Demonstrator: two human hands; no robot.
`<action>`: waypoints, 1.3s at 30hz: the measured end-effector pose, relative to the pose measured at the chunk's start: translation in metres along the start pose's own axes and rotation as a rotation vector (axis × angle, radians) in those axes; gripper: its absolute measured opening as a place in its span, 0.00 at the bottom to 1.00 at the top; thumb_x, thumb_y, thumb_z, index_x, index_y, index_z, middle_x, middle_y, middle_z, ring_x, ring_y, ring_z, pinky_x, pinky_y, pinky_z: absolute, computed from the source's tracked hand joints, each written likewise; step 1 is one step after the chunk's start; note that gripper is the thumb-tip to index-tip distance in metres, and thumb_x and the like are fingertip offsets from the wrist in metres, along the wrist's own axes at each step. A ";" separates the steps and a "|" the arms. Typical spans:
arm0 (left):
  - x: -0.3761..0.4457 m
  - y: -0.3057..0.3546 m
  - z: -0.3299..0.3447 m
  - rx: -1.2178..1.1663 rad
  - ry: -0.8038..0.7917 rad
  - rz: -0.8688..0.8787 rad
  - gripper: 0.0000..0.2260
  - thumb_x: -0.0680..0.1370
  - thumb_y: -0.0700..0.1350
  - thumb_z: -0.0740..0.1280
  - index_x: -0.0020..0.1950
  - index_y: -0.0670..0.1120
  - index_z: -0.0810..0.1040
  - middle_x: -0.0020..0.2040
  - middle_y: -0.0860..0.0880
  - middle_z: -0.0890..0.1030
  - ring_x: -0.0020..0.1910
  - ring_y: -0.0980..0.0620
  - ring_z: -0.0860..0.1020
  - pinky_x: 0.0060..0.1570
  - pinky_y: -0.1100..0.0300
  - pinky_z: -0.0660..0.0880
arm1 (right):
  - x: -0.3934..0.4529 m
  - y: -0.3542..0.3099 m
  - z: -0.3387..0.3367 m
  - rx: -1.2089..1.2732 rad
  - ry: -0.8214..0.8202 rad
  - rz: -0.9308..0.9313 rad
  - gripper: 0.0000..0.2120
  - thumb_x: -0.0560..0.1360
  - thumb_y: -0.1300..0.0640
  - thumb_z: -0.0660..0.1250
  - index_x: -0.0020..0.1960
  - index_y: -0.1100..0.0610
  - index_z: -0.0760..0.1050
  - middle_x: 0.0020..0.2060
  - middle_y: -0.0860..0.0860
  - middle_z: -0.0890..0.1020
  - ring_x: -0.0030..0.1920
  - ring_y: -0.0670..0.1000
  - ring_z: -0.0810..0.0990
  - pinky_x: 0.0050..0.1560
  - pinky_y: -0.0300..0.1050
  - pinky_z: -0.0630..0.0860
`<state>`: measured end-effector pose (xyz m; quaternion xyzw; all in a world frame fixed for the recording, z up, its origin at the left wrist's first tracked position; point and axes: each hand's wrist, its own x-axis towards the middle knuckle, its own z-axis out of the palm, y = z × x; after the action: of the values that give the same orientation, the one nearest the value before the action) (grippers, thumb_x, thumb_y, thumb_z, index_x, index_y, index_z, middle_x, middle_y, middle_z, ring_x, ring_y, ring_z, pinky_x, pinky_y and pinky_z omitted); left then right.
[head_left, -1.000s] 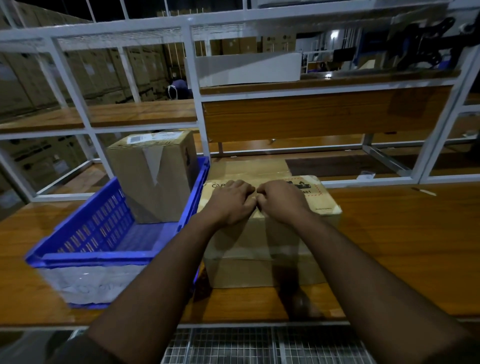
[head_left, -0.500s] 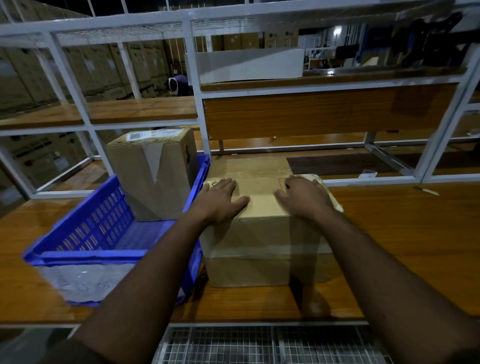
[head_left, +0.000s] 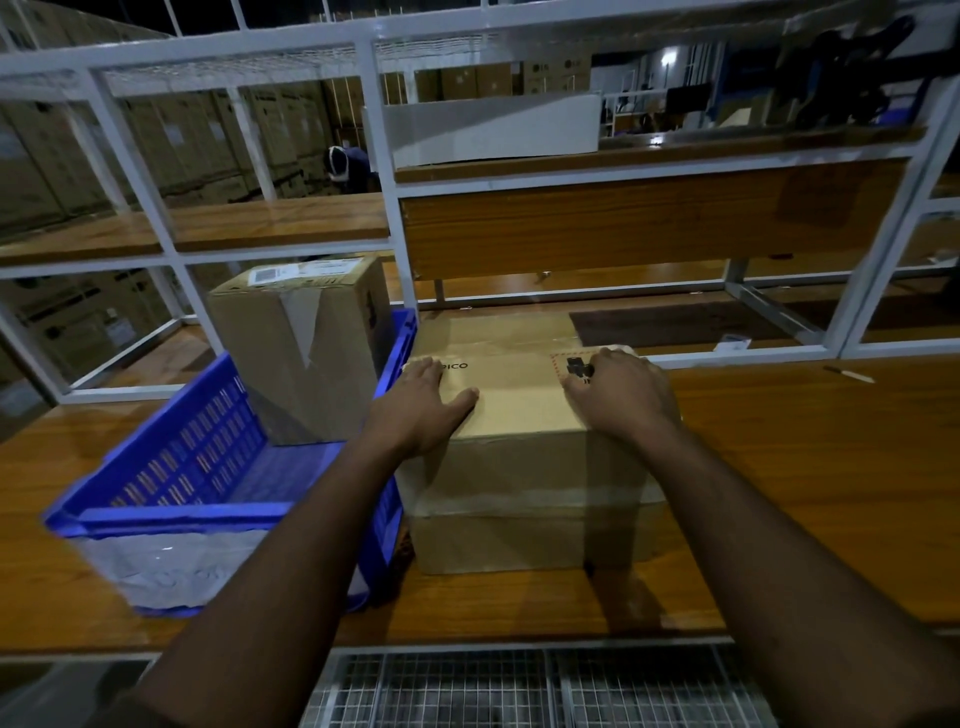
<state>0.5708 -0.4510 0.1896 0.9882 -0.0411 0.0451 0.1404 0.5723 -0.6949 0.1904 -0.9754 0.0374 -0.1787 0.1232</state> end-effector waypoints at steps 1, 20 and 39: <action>-0.001 0.000 0.000 -0.009 0.020 0.001 0.36 0.81 0.67 0.55 0.83 0.47 0.55 0.83 0.49 0.54 0.81 0.50 0.54 0.76 0.46 0.59 | -0.002 0.002 0.003 0.030 0.030 -0.002 0.21 0.79 0.40 0.60 0.58 0.55 0.79 0.55 0.53 0.82 0.55 0.54 0.78 0.54 0.50 0.74; -0.059 -0.011 0.014 -0.466 0.216 -0.156 0.37 0.80 0.64 0.63 0.83 0.51 0.53 0.80 0.46 0.63 0.76 0.43 0.66 0.67 0.46 0.69 | -0.118 0.043 0.055 0.839 0.216 0.400 0.34 0.77 0.31 0.49 0.73 0.52 0.63 0.61 0.56 0.78 0.56 0.58 0.79 0.50 0.51 0.75; -0.111 0.037 0.078 -1.272 -0.174 -0.250 0.23 0.79 0.66 0.51 0.66 0.58 0.74 0.55 0.54 0.84 0.51 0.56 0.84 0.50 0.55 0.82 | -0.060 -0.030 -0.059 0.363 0.326 -0.417 0.31 0.72 0.33 0.65 0.67 0.53 0.74 0.63 0.51 0.80 0.64 0.51 0.75 0.66 0.51 0.67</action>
<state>0.4636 -0.5010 0.1138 0.7096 0.0442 -0.0848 0.6981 0.4964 -0.6727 0.2315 -0.8827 -0.1765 -0.3578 0.2483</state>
